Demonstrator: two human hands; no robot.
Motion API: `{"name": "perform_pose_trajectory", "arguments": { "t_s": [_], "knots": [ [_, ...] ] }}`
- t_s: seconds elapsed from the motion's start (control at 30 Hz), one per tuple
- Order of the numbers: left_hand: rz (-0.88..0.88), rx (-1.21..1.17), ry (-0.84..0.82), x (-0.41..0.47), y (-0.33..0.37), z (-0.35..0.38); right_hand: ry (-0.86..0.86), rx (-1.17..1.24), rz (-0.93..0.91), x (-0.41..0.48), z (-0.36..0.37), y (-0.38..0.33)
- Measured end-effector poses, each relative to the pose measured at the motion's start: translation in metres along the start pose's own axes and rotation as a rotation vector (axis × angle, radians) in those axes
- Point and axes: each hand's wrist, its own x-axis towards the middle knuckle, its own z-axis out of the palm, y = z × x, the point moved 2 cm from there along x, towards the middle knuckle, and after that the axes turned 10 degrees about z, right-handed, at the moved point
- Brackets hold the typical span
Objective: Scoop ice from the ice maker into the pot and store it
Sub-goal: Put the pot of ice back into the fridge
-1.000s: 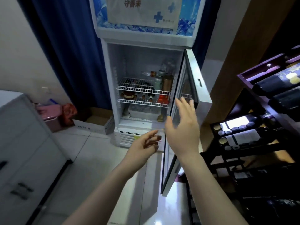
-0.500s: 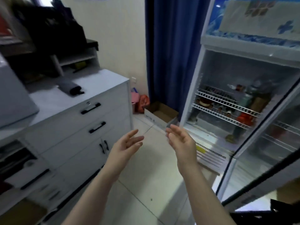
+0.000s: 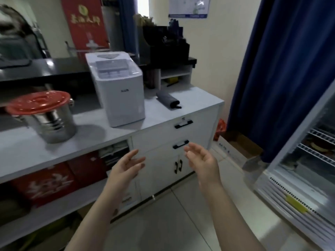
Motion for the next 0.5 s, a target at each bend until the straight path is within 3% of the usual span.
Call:
{"name": "perform_pose_trajectory", "arguments": {
  "t_s": [0.3, 0.5],
  "knots": [
    [-0.005, -0.02, 0.193, 0.005, -0.012, -0.162, -0.193, -0.033, 0.091, 0.014, 0.162, 0.042],
    [-0.007, -0.039, 0.344, 0.017, -0.017, -0.223, -0.297, -0.065, 0.123, 0.04, 0.234, 0.052]
  ]
}}
